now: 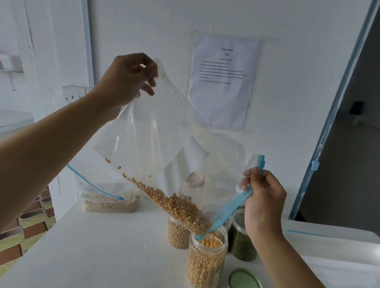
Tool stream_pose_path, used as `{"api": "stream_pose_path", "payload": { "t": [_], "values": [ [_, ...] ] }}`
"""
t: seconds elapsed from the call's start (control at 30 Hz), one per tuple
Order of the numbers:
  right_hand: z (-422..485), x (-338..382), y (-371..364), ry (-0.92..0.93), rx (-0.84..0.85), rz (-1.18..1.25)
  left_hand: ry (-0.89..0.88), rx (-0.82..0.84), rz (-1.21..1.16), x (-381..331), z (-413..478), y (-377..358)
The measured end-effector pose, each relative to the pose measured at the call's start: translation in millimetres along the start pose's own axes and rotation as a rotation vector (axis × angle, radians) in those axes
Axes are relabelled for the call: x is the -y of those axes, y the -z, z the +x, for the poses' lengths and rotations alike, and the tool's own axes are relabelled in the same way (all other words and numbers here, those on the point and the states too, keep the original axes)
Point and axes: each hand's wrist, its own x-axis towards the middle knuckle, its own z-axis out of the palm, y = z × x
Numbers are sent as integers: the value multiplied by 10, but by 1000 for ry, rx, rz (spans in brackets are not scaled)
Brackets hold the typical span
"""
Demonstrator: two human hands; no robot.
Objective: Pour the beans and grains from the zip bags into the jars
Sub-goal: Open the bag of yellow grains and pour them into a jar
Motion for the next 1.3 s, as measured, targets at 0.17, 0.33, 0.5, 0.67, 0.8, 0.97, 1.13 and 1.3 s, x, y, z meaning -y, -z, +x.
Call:
{"api": "stream_pose_path", "payload": {
  "t": [0.17,0.33,0.5,0.67,0.8,0.97,1.13,1.3],
  "values": [
    [-3,16,2,-1,1,-9,-7,0,3,-17,7,-2],
    [5,26,8,-2,0,-9,-12,10,5,-63,24,-5],
    [7,11,22,-8,-9,-8,-15,14,1,-87,22,-48],
    [3,0,44,-10,-21,8,-15,16,-1,-81,20,-84],
    [3,0,49,-10,-25,15,-16,15,0,-87,23,-85],
    [-6,-8,65,-18,-33,27,-25,14,19,-85,17,-107],
    [-6,-23,82,-26,-51,31,-107,-2,108,-69,-6,-114],
    [-27,-49,85,3,-55,8,-124,-4,107,-13,-13,-113]
  ]
}}
